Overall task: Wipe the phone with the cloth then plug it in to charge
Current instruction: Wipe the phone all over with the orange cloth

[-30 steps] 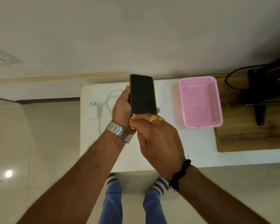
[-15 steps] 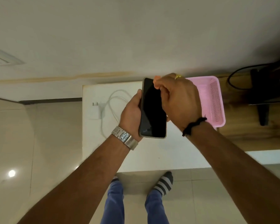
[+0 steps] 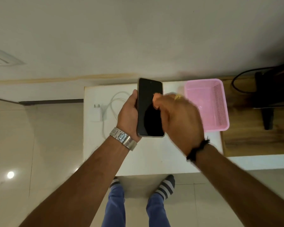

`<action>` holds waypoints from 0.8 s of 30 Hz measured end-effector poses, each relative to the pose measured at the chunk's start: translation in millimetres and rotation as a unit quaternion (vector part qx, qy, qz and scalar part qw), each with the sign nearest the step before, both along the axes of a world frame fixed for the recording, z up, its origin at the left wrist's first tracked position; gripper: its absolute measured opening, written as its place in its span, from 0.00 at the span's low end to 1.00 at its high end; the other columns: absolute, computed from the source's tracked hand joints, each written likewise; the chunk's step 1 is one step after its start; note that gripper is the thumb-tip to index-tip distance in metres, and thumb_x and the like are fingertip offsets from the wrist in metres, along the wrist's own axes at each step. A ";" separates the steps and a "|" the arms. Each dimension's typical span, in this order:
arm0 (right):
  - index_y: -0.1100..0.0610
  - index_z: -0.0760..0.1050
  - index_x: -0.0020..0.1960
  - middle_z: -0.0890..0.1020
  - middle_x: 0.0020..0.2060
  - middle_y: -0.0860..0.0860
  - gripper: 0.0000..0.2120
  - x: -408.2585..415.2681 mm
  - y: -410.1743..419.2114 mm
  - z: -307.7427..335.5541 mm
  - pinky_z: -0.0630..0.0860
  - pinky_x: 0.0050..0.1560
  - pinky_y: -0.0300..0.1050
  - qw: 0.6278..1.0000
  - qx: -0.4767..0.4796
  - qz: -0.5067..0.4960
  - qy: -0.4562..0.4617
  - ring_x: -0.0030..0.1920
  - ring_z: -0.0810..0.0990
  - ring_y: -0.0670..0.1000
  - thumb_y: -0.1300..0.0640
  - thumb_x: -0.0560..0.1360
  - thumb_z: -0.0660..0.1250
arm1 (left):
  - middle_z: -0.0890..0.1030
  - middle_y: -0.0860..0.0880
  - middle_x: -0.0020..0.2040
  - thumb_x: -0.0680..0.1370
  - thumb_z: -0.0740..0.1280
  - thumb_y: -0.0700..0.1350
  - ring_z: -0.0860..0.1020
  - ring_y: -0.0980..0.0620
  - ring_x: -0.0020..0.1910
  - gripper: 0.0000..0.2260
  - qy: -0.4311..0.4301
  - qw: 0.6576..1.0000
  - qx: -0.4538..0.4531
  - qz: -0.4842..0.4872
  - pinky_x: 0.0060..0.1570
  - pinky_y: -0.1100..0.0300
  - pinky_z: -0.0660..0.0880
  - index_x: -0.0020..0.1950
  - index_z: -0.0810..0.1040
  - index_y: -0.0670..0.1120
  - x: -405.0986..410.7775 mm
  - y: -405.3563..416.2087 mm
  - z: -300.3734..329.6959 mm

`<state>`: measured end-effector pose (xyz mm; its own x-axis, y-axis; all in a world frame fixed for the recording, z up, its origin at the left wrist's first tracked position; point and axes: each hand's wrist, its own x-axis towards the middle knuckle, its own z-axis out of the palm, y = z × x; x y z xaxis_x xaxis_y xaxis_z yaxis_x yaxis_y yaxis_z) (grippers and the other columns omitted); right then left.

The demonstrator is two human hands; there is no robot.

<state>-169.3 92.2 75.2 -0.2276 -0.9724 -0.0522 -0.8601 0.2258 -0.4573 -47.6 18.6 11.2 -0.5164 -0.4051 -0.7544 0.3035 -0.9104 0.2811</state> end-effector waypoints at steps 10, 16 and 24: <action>0.56 0.81 0.53 0.84 0.50 0.54 0.12 -13.1 -29.8 -13.2 0.79 0.47 0.52 0.999 -0.034 -0.010 0.023 0.48 0.81 0.58 0.60 0.79 0.58 | 0.81 0.39 0.69 0.83 0.60 0.62 0.80 0.39 0.67 0.25 -0.034 0.999 0.019 0.015 0.67 0.42 0.77 0.69 0.81 0.47 -10.3 9.4 -5.4; 0.48 0.73 0.65 0.84 0.48 0.55 0.12 41.9 64.8 -34.1 0.70 0.61 0.23 0.987 -0.099 0.032 -0.121 0.55 0.81 0.44 0.56 0.85 0.58 | 0.78 0.35 0.71 0.81 0.62 0.65 0.81 0.32 0.60 0.30 -0.120 0.993 0.004 0.019 0.64 0.31 0.76 0.73 0.75 0.44 -6.5 7.1 -21.1; 0.53 0.84 0.52 0.87 0.47 0.45 0.05 3.3 72.6 -50.3 0.84 0.47 0.42 0.938 -0.038 -0.158 -0.308 0.47 0.85 0.46 0.58 0.78 0.72 | 0.86 0.37 0.58 0.79 0.71 0.56 0.85 0.35 0.55 0.18 -0.209 0.972 -0.089 -0.055 0.55 0.35 0.82 0.61 0.82 0.44 -19.5 0.3 -62.9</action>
